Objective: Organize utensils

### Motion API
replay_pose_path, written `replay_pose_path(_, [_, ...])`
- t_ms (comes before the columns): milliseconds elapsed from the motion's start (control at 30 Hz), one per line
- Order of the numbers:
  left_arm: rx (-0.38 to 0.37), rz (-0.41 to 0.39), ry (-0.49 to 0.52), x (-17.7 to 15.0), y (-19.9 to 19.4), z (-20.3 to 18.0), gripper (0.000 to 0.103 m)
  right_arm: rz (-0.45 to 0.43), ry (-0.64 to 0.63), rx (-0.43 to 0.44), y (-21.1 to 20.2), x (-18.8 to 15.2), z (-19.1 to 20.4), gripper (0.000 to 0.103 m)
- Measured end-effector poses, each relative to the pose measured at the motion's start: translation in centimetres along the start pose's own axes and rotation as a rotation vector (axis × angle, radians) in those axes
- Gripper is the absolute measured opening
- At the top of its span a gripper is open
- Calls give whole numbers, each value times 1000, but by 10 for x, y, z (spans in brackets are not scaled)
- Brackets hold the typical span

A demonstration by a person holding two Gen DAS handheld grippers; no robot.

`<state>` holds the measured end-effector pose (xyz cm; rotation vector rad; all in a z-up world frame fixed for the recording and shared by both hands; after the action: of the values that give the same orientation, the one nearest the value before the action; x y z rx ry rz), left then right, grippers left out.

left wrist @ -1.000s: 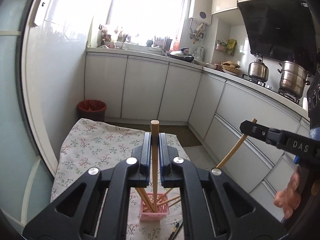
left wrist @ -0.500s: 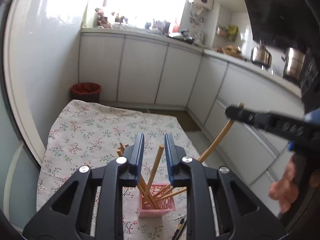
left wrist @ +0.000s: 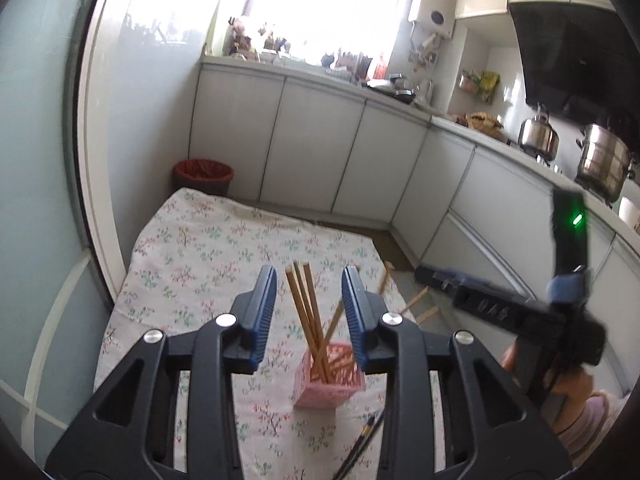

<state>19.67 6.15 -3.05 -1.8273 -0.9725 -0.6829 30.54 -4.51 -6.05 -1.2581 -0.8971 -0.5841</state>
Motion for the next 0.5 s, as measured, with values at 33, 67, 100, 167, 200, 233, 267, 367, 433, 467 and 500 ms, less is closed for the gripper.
replay_pose_path(33, [0,21,9,-6,1,-2,41,-8,-5,-16,-8,-1,0,54])
replay_pose_path(67, [7,36,15,-11,1,-3,43,-14,-8,-35,-18,-3,0,57])
replay_pose_path(100, [13,48,19,-15,1,-3,46,-17,-7,-50,-26,-6,-1,64])
replay_pose_path(167, [5,85,29,-26,0,-8,51,-11,-3,-78,-38,-16,-5,73])
replay_pose_path(200, [3,106,30,-31,0,-8,59,-2,2,-89,-42,-21,-8,81])
replay_pose_path(233, [6,129,31,-37,0,-9,68,8,8,-95,-46,-28,-10,90])
replay_pose_path(267, [8,140,30,-42,0,-9,71,19,15,-100,-50,-35,-13,91])
replay_pose_path(367, [33,177,42,-59,1,-12,78,72,13,-134,-56,-55,-19,93])
replay_pose_path(433, [57,213,54,-70,5,-12,80,110,7,-163,-59,-73,-26,94])
replay_pose_path(467, [66,233,59,-75,7,-12,81,123,9,-175,-60,-83,-30,94])
replay_pose_path(500, [73,256,67,-81,10,-12,82,138,22,-194,-63,-96,-38,94])
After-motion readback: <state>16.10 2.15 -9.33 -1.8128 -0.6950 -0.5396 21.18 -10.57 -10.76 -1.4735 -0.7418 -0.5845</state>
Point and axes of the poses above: each gripper's, at about its wrist camera, not at the fingertips, and y roughly the way its jaws point, z to its left, x to its top, the point moved 5 cm from there along y, roughly the way its jaws point, and after that the axes turned 13 degrees about -y, right-handed, at the moved point
